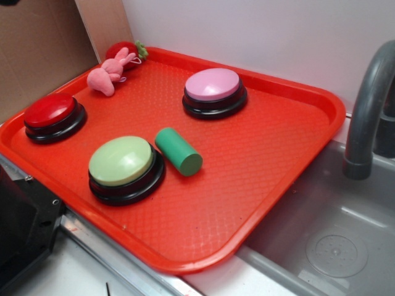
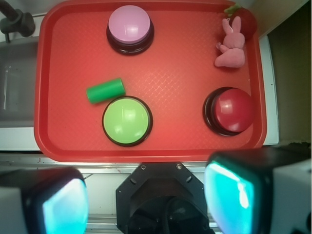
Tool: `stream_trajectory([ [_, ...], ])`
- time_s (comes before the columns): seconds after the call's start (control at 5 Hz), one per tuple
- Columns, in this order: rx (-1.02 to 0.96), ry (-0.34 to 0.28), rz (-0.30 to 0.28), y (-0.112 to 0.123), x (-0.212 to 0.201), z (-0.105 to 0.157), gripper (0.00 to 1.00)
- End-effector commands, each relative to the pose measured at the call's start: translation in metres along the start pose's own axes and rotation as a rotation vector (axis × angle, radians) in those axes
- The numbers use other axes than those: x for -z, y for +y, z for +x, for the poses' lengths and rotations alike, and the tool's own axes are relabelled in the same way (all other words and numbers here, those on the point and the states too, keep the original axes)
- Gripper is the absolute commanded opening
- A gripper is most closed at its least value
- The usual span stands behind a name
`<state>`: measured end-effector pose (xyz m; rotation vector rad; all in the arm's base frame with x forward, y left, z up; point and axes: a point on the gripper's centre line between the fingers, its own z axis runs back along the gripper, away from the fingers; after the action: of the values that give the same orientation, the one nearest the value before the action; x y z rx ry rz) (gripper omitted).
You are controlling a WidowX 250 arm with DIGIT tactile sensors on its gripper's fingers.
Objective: Push the pink button.
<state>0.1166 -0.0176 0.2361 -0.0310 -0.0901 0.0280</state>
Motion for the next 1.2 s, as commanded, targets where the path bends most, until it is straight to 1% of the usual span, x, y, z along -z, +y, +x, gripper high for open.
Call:
stream_trajectory([
  [0.0,0.0,0.0,0.0,0.0,0.0,0.0,1.0],
  [0.2,0.105,-0.076,0.002,-0.003,0.03,0.047,1.0],
  [0.4,0.129,-0.077,0.033,-0.007,0.056,0.095,1.0],
  [1.0,0.129,-0.077,0.033,-0.007,0.056,0.095,1.0],
])
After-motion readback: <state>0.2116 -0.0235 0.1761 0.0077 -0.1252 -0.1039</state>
